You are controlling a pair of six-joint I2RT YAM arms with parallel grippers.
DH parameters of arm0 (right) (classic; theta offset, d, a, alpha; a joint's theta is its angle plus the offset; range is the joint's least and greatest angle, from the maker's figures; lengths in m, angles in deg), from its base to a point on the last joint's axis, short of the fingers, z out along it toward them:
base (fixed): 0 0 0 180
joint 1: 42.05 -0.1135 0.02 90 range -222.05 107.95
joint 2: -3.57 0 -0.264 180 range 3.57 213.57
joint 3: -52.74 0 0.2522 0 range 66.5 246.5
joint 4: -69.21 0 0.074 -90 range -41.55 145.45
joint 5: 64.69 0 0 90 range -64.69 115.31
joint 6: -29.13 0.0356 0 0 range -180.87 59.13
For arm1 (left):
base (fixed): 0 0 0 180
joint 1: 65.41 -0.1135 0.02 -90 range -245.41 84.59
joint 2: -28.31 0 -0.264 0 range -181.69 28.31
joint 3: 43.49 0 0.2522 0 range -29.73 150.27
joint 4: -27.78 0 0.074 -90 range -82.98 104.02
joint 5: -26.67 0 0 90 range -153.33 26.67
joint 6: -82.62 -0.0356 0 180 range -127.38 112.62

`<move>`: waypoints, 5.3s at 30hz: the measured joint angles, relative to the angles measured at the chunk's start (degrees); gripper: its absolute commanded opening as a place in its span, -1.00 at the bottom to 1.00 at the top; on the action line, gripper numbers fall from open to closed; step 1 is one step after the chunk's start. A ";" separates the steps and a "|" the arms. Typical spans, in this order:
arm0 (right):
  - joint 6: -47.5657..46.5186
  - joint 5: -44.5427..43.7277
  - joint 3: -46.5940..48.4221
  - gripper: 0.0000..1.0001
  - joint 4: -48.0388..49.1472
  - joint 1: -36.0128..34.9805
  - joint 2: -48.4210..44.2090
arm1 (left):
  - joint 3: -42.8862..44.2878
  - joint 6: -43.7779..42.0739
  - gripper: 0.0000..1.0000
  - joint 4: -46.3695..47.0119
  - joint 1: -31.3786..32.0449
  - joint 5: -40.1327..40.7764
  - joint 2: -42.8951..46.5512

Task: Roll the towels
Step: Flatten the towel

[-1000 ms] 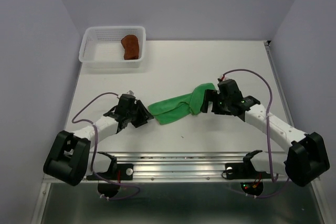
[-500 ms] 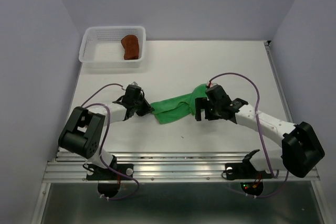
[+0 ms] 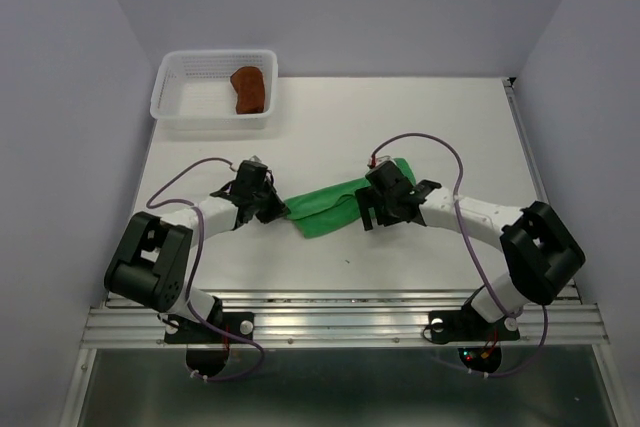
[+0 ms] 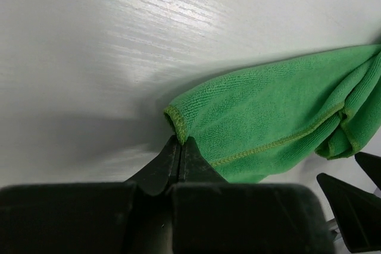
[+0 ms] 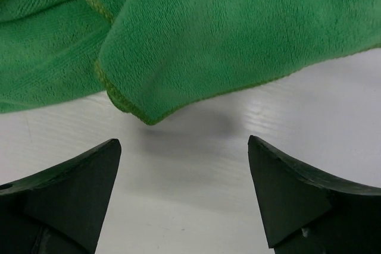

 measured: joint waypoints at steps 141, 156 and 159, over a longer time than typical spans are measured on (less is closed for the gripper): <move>28.98 11.65 -22.73 -0.27 -12.52 21.70 -27.23 | 0.13 -5.86 -1.00 -8.22 -17.49 10.32 13.73; 28.00 7.89 -14.10 -0.99 -15.74 21.70 -36.33 | -0.07 -5.68 -1.00 -12.81 -17.49 9.99 21.64; 27.56 6.08 -5.49 -0.99 -17.27 21.70 -43.04 | 1.29 -5.42 -1.00 -17.09 -17.49 9.99 30.08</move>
